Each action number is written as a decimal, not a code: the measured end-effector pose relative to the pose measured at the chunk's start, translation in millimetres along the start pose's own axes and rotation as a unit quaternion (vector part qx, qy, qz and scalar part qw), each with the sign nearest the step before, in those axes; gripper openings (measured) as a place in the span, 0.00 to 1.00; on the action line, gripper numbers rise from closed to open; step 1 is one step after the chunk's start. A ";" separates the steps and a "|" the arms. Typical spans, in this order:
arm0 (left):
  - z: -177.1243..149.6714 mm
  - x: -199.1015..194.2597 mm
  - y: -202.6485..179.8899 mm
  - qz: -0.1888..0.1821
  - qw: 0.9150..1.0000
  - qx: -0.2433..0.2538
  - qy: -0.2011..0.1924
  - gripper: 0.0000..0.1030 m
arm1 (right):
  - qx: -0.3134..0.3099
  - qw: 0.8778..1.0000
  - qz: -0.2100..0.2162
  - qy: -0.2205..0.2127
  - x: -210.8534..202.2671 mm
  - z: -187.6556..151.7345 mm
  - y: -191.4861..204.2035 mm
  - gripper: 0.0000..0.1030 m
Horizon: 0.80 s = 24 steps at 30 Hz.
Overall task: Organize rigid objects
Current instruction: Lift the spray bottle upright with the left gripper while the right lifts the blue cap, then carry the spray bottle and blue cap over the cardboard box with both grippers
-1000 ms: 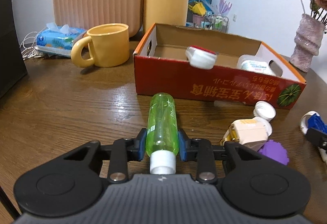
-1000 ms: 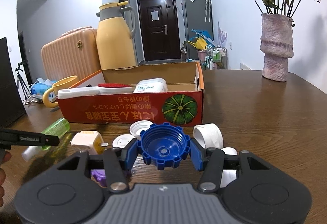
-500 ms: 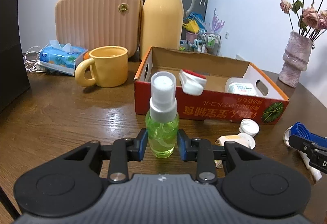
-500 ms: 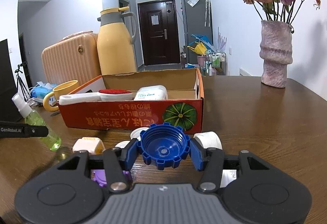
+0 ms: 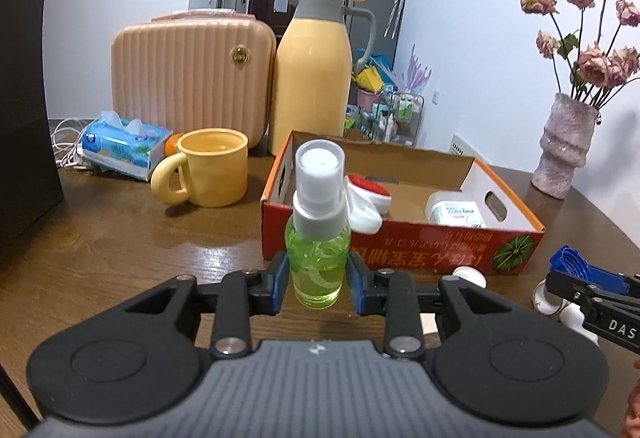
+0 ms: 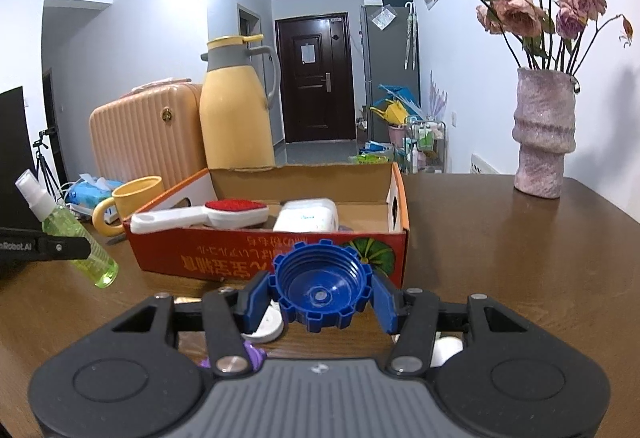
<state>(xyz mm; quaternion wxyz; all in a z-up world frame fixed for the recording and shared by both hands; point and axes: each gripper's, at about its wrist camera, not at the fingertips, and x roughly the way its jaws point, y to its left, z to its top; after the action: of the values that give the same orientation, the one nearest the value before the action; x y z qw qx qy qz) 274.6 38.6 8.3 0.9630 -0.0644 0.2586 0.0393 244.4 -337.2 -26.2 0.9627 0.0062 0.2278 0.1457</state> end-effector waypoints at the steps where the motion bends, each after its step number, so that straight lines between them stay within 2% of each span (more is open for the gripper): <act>1: 1.6 -1.3 0.1 -0.001 1.000 -0.001 -0.002 0.31 | 0.000 1.000 0.000 -0.001 0.3 2.0 0.3 0.51; 14: 28.1 -17.7 -2.2 -0.007 0.999 0.002 -0.044 0.31 | -0.002 1.000 -0.004 -0.020 7.5 27.4 6.6 0.51; 24: 49.5 -6.0 -10.6 0.006 0.998 0.004 -0.061 0.31 | 0.004 1.000 -0.012 -0.019 23.2 41.1 9.0 0.51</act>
<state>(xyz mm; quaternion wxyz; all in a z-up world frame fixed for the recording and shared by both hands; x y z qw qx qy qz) 295.0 35.0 54.9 0.9771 -0.0563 0.1995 0.0477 279.8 -319.8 1.2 0.9686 0.0101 0.2099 0.1327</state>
